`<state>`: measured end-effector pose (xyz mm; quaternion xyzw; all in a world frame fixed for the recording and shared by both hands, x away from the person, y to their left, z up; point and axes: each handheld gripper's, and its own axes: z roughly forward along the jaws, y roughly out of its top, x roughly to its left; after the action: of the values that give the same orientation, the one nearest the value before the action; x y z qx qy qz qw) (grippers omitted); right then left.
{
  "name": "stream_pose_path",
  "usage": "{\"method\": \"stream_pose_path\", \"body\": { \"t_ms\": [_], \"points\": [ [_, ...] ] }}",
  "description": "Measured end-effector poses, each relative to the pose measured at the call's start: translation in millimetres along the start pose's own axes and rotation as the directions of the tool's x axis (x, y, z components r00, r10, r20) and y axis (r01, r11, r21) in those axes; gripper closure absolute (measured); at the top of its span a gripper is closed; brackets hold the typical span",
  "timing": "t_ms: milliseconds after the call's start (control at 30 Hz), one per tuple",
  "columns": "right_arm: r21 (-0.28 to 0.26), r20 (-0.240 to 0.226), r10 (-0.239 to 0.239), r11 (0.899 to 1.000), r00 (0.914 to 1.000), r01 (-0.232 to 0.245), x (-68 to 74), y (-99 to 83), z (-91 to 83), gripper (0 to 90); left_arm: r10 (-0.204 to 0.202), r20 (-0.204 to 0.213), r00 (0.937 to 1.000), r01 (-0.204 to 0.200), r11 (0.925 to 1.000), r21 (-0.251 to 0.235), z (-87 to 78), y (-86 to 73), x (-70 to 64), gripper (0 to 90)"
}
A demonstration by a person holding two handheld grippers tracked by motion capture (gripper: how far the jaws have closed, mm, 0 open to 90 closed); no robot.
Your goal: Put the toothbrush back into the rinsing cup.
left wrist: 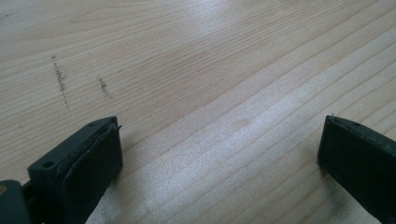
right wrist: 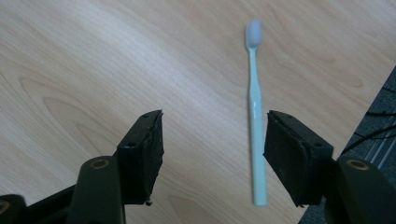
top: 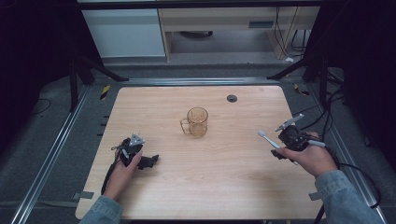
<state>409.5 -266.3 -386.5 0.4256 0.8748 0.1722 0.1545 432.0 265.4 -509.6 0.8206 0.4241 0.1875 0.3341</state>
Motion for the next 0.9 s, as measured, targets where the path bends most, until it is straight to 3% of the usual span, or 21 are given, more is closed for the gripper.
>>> {"method": "stream_pose_path", "body": {
  "t_ms": [300,433,900],
  "points": [
    [0.058,0.015,-0.028,0.998,0.9995,0.027,-27.2,19.3,-7.5,45.2,0.0,0.0,1.0,0.0,1.0,0.0,0.0,0.1,-0.1,0.0],
    [0.074,-0.006,-0.022,0.997,0.9997,0.023,-36.0,24.4,-2.4,47.6,-0.002,0.0,1.0,0.002,1.0,-0.001,0.2,0.0,-0.2,0.0],
    [0.206,-0.087,-0.054,0.976,0.9948,0.07,-50.2,34.3,42.9,65.1,-0.002,0.0,1.0,0.002,1.0,-0.002,0.3,0.1,-0.2,0.0]
  ]
}}
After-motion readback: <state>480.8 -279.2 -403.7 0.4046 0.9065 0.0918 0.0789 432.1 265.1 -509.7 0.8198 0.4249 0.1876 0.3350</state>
